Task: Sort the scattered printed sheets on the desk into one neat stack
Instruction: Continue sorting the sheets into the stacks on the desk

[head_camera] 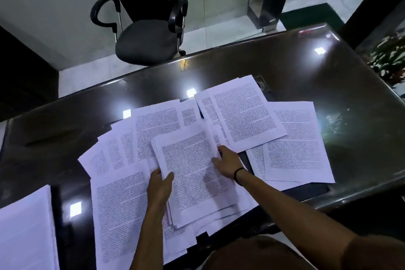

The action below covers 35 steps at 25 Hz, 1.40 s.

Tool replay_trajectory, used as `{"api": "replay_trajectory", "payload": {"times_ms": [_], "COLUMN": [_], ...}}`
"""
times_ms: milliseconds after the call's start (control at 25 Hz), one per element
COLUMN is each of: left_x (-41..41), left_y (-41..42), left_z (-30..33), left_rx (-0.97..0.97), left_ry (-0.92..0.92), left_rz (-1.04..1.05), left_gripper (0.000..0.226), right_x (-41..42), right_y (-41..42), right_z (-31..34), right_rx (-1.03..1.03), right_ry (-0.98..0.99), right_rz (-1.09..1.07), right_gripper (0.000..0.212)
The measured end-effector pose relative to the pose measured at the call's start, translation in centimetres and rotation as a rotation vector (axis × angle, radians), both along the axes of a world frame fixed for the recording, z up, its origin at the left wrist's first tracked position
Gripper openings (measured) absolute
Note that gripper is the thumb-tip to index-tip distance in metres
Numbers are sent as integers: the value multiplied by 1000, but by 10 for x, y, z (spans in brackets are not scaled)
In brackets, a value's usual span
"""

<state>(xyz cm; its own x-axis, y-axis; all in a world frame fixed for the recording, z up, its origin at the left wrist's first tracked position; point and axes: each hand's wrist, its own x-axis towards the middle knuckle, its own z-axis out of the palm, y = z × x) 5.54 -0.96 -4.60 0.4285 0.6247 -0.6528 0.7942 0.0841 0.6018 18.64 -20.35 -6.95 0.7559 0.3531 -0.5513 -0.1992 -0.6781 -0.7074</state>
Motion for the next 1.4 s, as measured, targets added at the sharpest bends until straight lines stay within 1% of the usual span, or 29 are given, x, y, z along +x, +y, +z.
{"api": "replay_trajectory", "payload": {"times_ms": [40,80,120,160,240,320,360,400,480,560,640,720,800,880,920,960,1040,1080,1120,1160,1200,1240,1400], "left_x": [0,1,6,16,43,76,92,106,134,155,164,169,171,175,176,177,180,181,178,170,157,142,65], "left_y": [-3,-9,-16,-24,-45,-74,-90,-104,-127,-141,-147,-149,-151,-151,-150,-148,-138,-130,-121,-112,-101,-90,-60], "left_z": [2,6,9,11,7,0,-1,-2,-5,-9,-14,-14,-17,-15,-14,-9,9,16,23,28,29,30,7], "left_rx": [99,239,386,503,642,645,609,566,509,474,464,493,514,471,450,406,190,72,-11,-16,2,4,-97], "left_ry": [73,139,150,96,-102,-259,-282,-266,-151,-20,80,145,153,96,38,-30,-163,-248,-328,-370,-383,-378,-310], "left_rz": [-35,-80,-133,-197,-379,-587,-691,-794,-974,-1088,-1131,-1135,-1093,-1002,-880,-703,-302,-139,-33,20,61,108,268], "left_gripper": [59,65,66,62,49,43,45,49,56,62,66,67,66,67,70,74,75,66,50,34,25,22,28], "right_x": [8,18,33,49,83,114,126,136,152,166,174,180,188,193,194,196,198,197,192,184,172,157,89], "right_y": [-3,-9,-18,-30,-53,-74,-81,-87,-94,-99,-103,-105,-110,-120,-126,-132,-141,-140,-134,-125,-112,-100,-73], "right_z": [-2,-1,0,1,5,5,4,2,-1,-1,-4,-6,-5,4,12,22,39,44,48,48,47,45,24], "right_rx": [-57,-112,-157,-209,-324,-444,-495,-524,-547,-567,-564,-524,-392,-181,-61,66,283,346,403,457,499,513,425], "right_ry": [-57,-124,-195,-268,-402,-442,-407,-356,-285,-250,-194,-151,-174,-203,-194,-178,-124,-87,-35,29,90,124,100], "right_rz": [0,-35,-91,-143,-207,-213,-211,-218,-216,-226,-269,-266,-216,-155,-157,-173,-165,-133,-84,-39,2,54,292], "right_gripper": [33,39,45,50,57,66,72,78,87,89,86,75,55,36,31,26,19,18,18,19,19,21,35]}}
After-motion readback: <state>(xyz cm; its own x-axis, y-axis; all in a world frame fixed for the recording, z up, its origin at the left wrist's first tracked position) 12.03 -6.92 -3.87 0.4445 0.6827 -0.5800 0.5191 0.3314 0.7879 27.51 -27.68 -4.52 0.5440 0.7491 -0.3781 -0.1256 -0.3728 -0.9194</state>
